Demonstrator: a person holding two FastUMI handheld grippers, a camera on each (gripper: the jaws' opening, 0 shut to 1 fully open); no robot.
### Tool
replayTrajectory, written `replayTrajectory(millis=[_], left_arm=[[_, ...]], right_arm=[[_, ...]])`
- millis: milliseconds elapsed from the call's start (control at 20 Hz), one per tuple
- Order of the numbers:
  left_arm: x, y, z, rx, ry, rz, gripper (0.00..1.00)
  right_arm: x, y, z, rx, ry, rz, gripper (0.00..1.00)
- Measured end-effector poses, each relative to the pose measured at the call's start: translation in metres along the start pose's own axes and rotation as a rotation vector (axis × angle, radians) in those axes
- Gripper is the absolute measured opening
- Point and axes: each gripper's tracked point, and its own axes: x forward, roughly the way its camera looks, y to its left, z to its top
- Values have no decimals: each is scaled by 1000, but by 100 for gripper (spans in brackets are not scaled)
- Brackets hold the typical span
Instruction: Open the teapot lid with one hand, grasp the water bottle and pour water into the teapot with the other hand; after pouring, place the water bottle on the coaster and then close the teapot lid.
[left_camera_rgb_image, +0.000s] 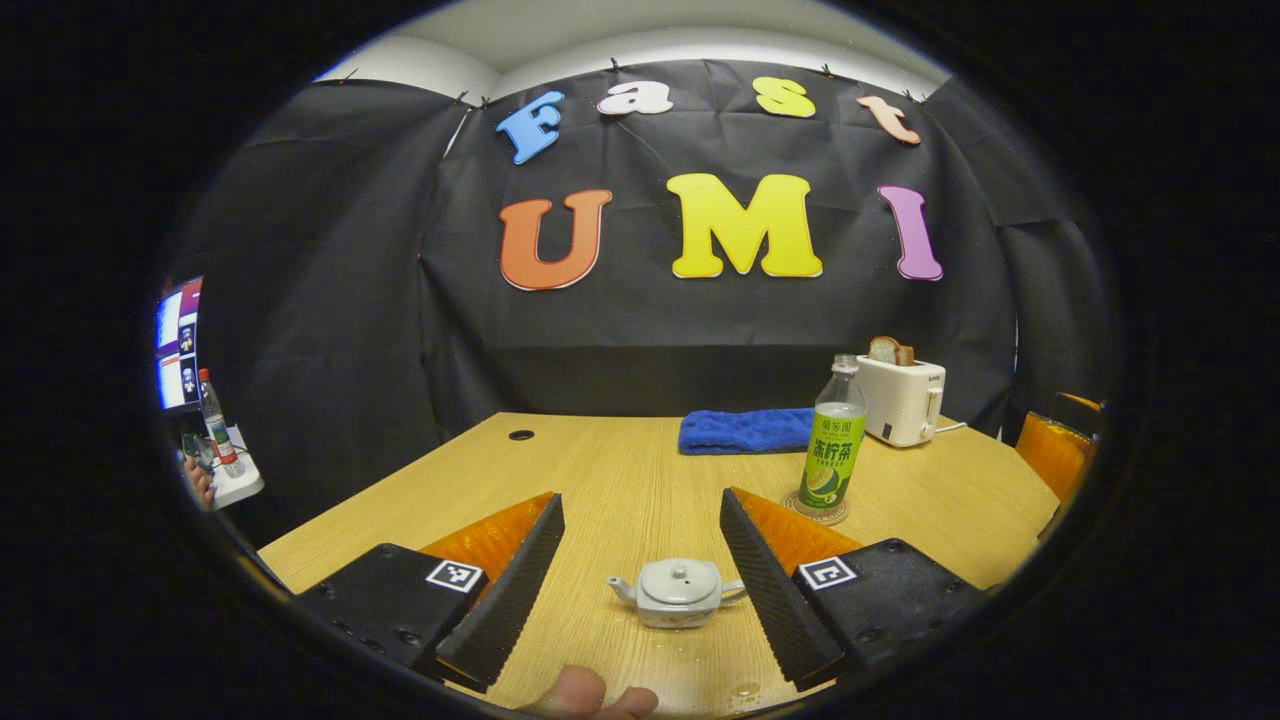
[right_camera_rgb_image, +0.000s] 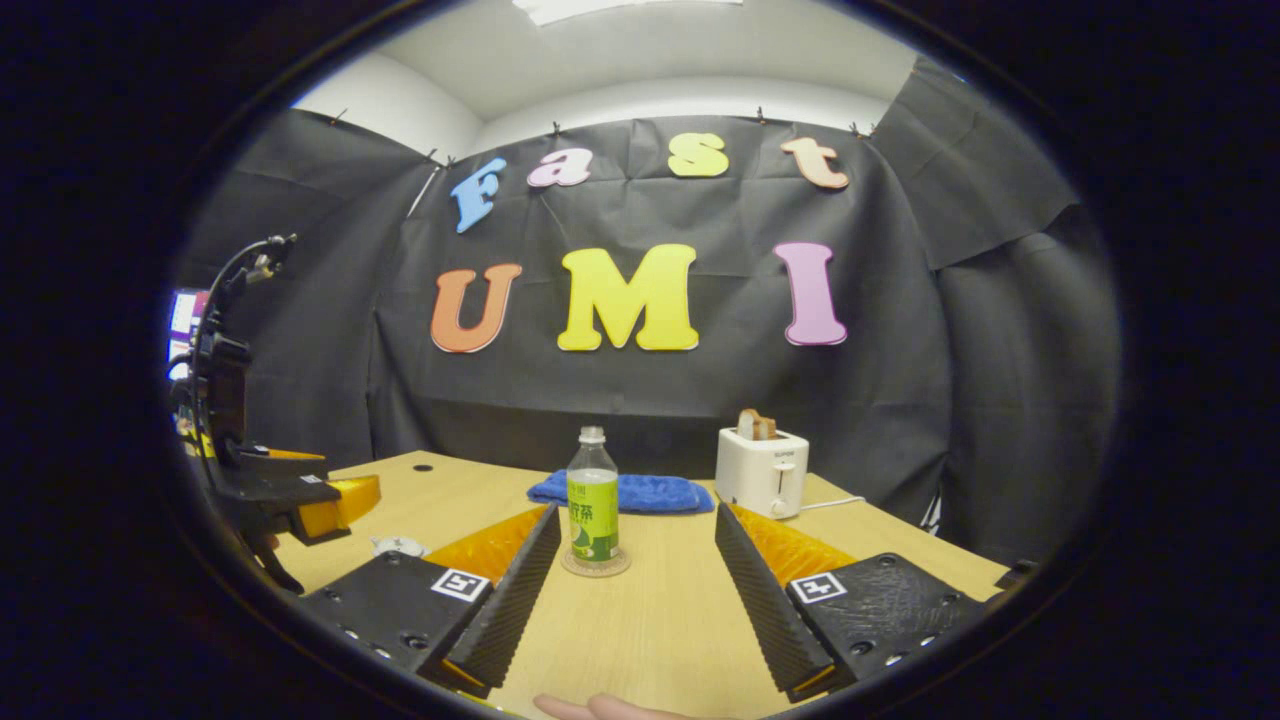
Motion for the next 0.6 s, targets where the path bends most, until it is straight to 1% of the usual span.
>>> replayTrajectory(millis=[150,250,400,500,600], left_arm=[[-21,2,24,-42,-27,-23,98],[-34,-1,33,-48,-35,-47,99],[-53,-8,42,-16,-44,-62,98],[-62,-13,44,4,-50,-62,98],[-68,-20,44,3,-52,-62,98]], right_arm=[[-17,-8,7,-19,13,-24,93],[-30,-13,13,-37,8,-37,93],[-46,-22,19,-67,5,-56,94],[-54,-23,24,-60,-2,-49,93],[-59,-27,24,-43,0,-47,94]])
